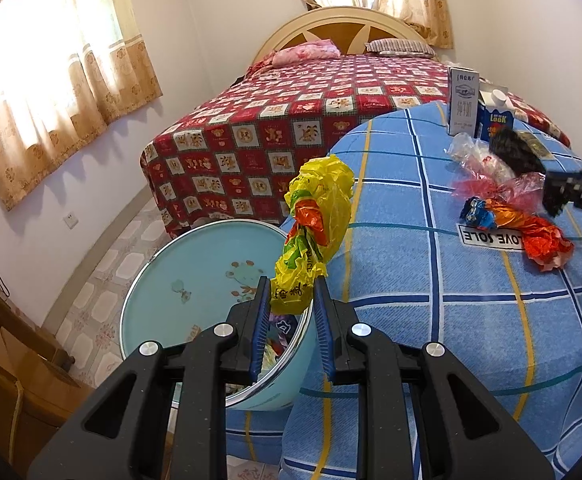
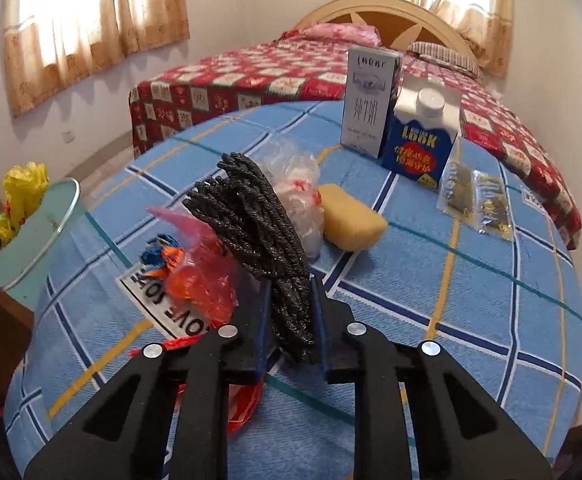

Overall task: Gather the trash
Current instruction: 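Carry the yellow wrapper and black rope over the blue bin, then open both tools over the bin to drop the wrapper and rope, then move the right tool to the table and grasp the red foil wrapper, then grasp the pink plastic bag with the left tool while the right tool holds the red wrapper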

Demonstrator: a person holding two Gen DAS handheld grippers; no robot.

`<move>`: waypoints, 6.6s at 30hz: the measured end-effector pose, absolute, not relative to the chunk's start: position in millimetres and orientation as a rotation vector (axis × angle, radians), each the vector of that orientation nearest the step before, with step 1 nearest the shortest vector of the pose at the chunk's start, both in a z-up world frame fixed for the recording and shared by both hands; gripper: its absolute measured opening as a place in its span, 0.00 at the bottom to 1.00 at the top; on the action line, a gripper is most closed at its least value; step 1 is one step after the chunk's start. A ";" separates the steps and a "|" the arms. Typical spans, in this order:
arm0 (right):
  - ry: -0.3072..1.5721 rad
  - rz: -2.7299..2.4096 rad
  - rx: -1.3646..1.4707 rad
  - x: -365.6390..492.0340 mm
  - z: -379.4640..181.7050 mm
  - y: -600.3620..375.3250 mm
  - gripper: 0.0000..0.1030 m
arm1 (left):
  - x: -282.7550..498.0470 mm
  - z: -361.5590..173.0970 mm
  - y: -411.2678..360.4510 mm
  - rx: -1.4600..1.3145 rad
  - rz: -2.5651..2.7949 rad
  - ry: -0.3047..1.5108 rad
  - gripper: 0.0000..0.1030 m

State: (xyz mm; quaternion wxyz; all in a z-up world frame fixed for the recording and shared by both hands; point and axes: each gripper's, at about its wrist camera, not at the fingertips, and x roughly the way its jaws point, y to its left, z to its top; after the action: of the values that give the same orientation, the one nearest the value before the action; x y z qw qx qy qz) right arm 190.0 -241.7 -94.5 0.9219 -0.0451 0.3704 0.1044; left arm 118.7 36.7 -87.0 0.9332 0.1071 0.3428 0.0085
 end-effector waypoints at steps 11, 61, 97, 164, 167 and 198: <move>0.595 0.293 -0.112 169.6 -38.5 -199.4 0.18 | 112.2 -83.5 67.1 0.220 0.094 0.704 0.21; 0.664 0.606 -0.374 196.8 -88.2 10.7 0.19 | 110.5 -97.5 164.1 0.194 0.312 0.779 0.21; 0.644 0.622 -0.303 182.7 -83.3 -3.7 0.64 | 107.4 -102.4 142.4 0.154 0.268 0.767 0.73; 0.718 0.050 0.156 99.9 -90.5 -373.5 0.19 | 150.4 -101.3 -76.2 0.252 -0.049 0.732 0.84; 0.724 0.035 0.171 101.0 -98.1 -385.5 0.19 | 149.9 -96.5 -96.6 0.251 -0.086 0.721 0.84; 0.713 0.105 0.183 103.3 -112.6 -367.1 0.19 | 167.3 -104.5 -28.7 0.317 0.111 0.775 0.91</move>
State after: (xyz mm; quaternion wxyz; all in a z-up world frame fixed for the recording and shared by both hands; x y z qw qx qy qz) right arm 103.3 -367.1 -112.6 0.9318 0.0893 0.3482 0.0515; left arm 167.3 -28.7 -104.5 0.9122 0.1538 0.3760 0.0540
